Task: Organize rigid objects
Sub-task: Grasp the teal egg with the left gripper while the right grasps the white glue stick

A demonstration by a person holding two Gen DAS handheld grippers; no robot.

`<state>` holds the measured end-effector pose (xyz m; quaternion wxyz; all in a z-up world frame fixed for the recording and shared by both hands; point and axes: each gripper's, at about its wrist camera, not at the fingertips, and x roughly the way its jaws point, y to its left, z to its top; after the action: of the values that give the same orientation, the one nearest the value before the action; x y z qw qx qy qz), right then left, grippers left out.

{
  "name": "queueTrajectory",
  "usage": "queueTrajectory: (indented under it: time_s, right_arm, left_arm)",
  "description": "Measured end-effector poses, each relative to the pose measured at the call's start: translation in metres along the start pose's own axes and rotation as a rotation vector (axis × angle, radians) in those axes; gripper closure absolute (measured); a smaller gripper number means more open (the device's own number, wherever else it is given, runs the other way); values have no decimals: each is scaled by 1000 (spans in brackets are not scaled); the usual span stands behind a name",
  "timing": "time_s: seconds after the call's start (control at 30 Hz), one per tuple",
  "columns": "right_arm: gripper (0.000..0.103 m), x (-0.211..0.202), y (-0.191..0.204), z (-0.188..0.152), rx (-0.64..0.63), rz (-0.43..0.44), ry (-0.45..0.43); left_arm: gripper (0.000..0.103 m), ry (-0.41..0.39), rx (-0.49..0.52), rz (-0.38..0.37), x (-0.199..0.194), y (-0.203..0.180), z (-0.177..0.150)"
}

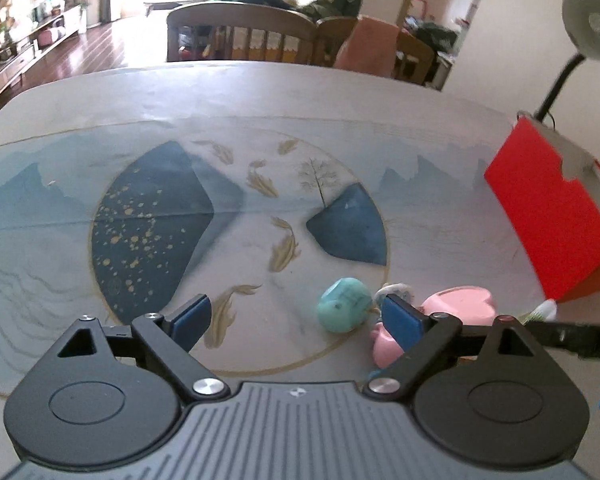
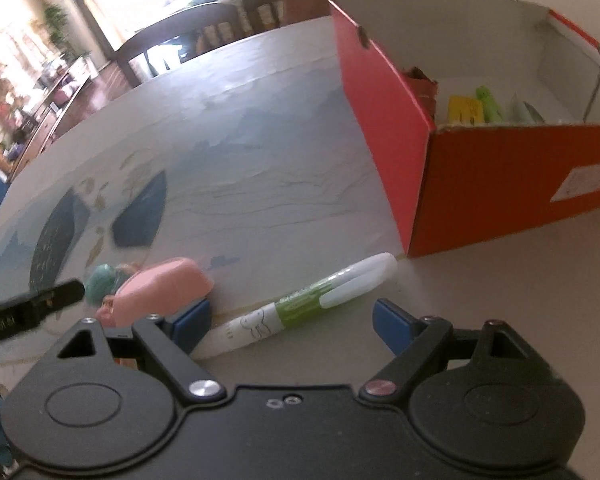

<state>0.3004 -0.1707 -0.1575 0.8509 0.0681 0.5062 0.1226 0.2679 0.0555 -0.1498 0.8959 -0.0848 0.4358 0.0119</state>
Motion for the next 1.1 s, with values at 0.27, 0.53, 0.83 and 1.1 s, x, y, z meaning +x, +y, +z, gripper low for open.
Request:
queueTrajectory:
  time_s: [0.27,0.53,0.83,1.1]
  right_arm:
    - [19,15,-2,2,65,-66,14]
    - [19,24,11,5,39,-139,18]
    - [26,25,21,-3,-44,-208,21]
    - [36,13,16,-25,-169,-191,8]
  left_arm:
    - [10,22,69,21,20,-1,1]
    - [10,20,97,21,29,-10,5]
    - [11,17,114,77,31,-13,-4]
    - [22,3,111,102,28,-13,-6]
